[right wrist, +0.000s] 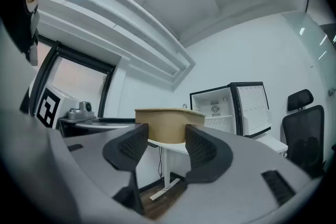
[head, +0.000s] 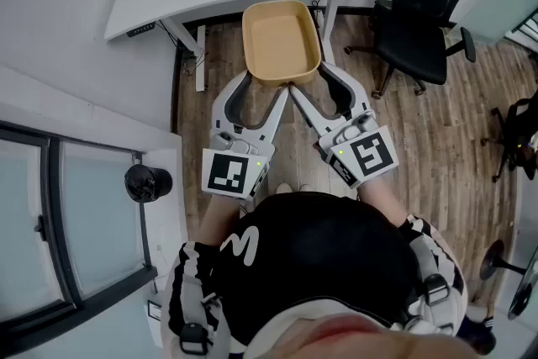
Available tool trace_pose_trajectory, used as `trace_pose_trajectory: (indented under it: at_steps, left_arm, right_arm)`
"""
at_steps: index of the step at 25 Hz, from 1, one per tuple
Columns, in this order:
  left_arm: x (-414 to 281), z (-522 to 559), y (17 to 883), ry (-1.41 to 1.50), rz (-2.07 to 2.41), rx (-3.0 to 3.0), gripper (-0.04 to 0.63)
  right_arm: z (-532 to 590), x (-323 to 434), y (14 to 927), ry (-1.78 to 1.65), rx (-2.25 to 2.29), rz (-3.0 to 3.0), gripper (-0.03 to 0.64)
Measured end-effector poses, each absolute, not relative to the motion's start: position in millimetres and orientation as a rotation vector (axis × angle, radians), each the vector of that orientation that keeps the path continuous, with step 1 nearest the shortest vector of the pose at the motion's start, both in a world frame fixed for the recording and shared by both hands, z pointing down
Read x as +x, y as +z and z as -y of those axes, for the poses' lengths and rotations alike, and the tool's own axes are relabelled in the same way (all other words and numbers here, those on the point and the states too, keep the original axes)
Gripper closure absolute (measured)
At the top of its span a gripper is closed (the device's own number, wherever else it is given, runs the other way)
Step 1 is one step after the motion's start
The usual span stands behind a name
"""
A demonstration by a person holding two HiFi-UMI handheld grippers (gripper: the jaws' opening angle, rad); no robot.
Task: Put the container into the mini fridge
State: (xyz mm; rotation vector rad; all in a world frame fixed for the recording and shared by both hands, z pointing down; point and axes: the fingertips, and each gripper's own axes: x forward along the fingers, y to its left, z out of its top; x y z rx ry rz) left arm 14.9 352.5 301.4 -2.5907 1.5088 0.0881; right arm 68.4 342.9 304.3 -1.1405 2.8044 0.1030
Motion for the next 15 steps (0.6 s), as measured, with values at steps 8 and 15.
trace_pose_trajectory:
  at_steps: [8,15]
  left_arm:
    - [13.7,-350.5,301.8,0.069,-1.503,-2.586,0.351]
    - [13.3,-352.5,303.3,0.071,-1.481,-2.588,0.351]
  right_arm:
    - [-340.7,66.6,307.0,0.071,-1.138,-2.800,0.387]
    - [-344.1,67.8,308.4,0.073,-1.154,-2.780,0.385]
